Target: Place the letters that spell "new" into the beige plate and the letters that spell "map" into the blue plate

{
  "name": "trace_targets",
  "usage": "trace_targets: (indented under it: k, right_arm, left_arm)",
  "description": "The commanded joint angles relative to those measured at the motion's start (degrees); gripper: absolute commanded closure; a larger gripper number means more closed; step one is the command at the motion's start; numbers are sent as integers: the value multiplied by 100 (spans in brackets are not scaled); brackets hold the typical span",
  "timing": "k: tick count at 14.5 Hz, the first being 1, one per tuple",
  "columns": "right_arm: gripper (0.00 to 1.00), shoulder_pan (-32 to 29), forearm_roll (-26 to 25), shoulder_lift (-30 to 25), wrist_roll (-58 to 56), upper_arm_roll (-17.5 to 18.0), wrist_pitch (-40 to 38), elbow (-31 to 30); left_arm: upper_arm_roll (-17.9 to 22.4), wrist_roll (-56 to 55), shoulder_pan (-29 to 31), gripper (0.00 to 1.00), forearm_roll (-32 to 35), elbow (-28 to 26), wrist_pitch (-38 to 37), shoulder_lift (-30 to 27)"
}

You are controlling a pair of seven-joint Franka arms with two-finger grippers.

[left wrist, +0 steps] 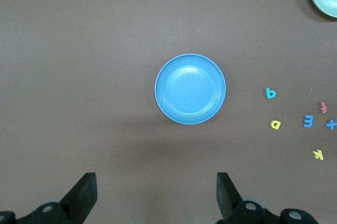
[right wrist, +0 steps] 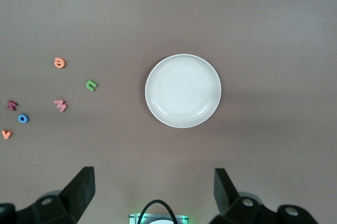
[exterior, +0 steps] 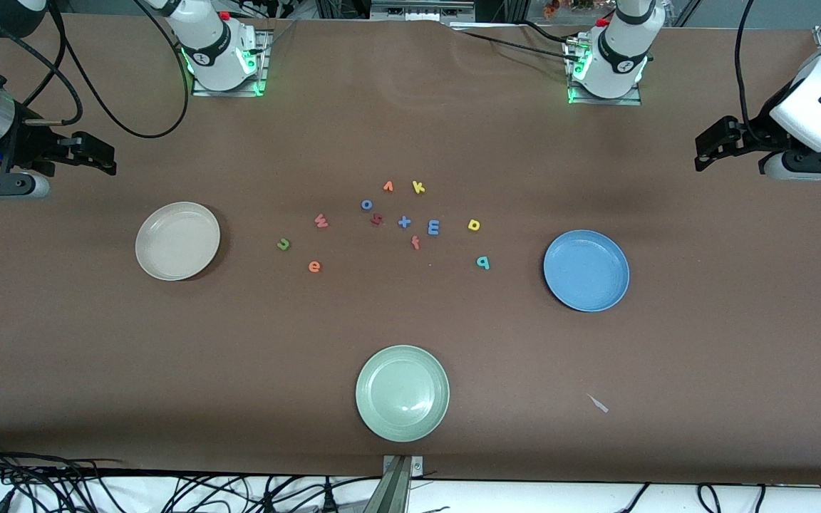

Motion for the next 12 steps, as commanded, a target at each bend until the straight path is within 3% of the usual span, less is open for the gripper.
trace_targets:
  k: [1, 12]
  right_arm:
    - [0, -57, -80, -34, -7, 45, -27, -22]
    - [0, -57, -80, -34, -7, 45, -10, -22]
  left_arm:
    - [-88, 57, -30, 0, 135, 209, -143, 95]
    - [-106, 48, -21, 0, 135, 209, -187, 95]
